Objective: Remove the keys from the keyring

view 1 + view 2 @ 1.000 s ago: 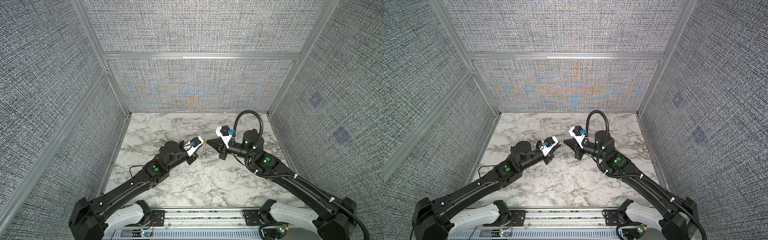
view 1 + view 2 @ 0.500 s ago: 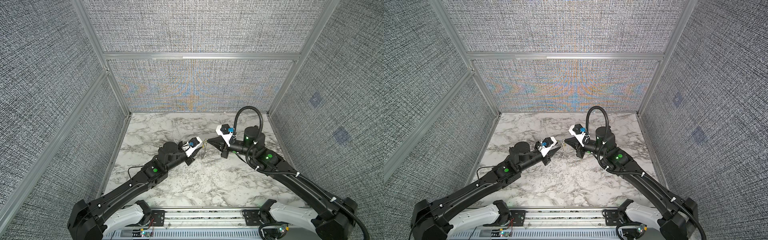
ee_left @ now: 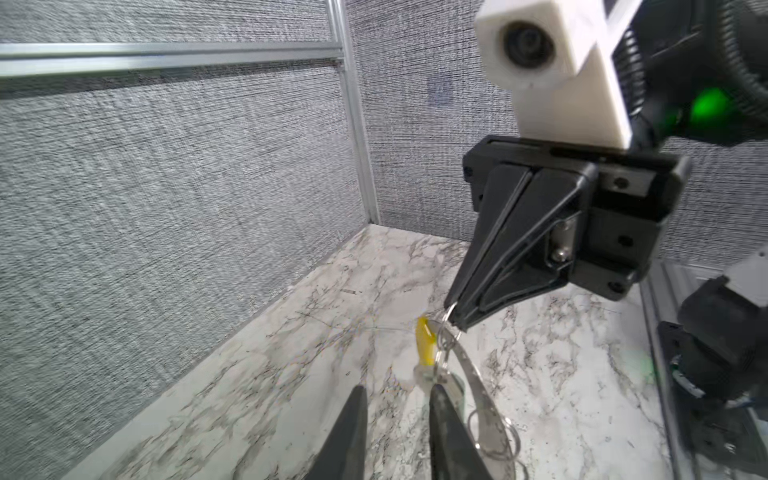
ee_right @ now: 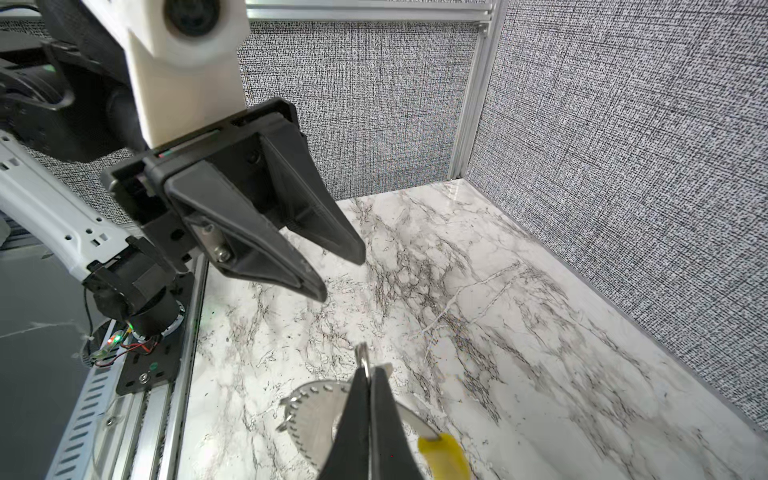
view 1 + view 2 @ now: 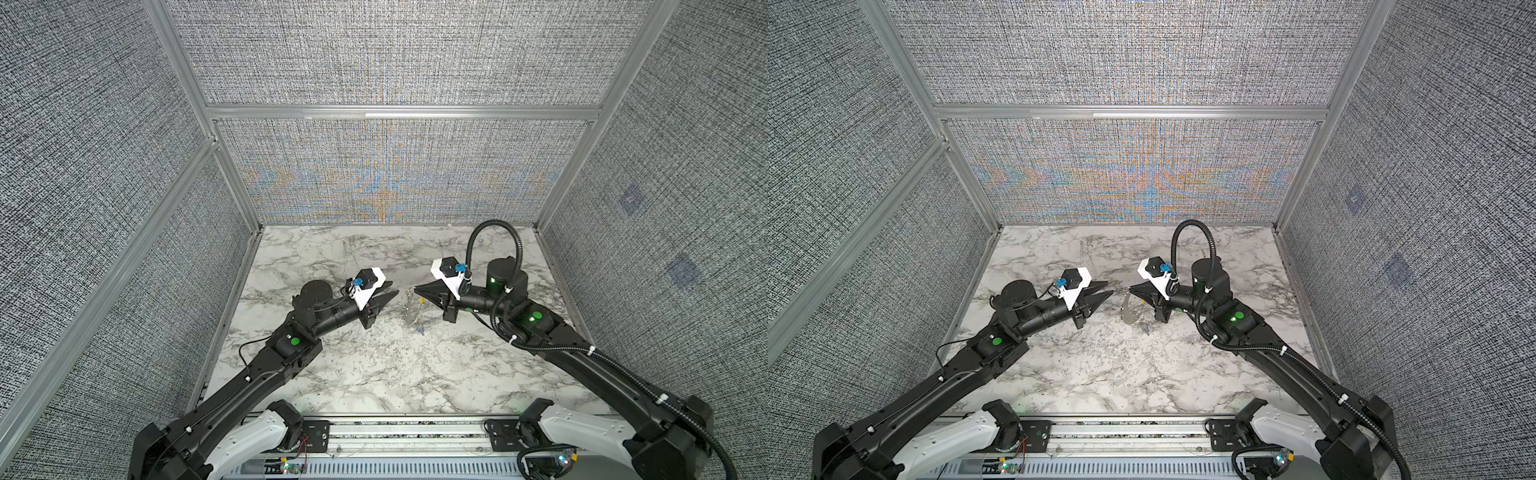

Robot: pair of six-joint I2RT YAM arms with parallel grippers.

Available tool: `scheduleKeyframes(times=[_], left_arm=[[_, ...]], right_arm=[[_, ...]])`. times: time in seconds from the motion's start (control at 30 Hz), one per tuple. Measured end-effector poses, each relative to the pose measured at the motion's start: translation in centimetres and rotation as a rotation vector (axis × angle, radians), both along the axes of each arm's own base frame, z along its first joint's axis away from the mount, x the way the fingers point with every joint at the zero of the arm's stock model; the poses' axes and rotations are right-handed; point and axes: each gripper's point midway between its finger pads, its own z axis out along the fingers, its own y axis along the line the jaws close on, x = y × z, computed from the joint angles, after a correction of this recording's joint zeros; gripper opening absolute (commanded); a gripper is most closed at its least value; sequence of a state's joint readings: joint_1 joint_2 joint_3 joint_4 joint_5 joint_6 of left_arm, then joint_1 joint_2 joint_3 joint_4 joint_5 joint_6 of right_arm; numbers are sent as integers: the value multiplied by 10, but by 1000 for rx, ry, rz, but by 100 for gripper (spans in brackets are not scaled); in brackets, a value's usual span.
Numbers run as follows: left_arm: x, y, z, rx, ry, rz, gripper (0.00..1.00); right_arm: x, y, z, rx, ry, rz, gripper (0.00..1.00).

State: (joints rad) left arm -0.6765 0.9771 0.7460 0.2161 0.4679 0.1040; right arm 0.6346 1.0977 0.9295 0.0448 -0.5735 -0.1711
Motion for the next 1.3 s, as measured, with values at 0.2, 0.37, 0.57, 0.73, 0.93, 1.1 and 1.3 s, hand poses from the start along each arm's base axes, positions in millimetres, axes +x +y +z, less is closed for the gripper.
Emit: scheduleKeyframes(times=[0.2, 0.37, 0.57, 0.73, 0.93, 1.1, 1.3], left_arm=[[-10, -15, 3, -22, 40, -129, 29], [-13, -19, -1, -19, 61, -171, 28], [-13, -22, -2, -12, 71, -182, 26], [-11, -23, -4, -8, 77, -182, 26], [-13, -24, 0, -11, 66, -201, 20], [-17, -25, 0, -13, 67, -224, 12], [-18, -26, 2, -10, 69, -236, 0]], right_arm=[[-4, 0, -5, 14, -12, 19, 0], [-6, 1, 0, 33, -34, 33, 0], [-10, 1, 7, 58, -64, 49, 0], [-13, 1, 10, 70, -74, 67, 0], [-15, 2, 13, 84, -81, 83, 0], [-15, 3, 14, 89, -81, 88, 0], [-15, 2, 14, 93, -84, 85, 11]])
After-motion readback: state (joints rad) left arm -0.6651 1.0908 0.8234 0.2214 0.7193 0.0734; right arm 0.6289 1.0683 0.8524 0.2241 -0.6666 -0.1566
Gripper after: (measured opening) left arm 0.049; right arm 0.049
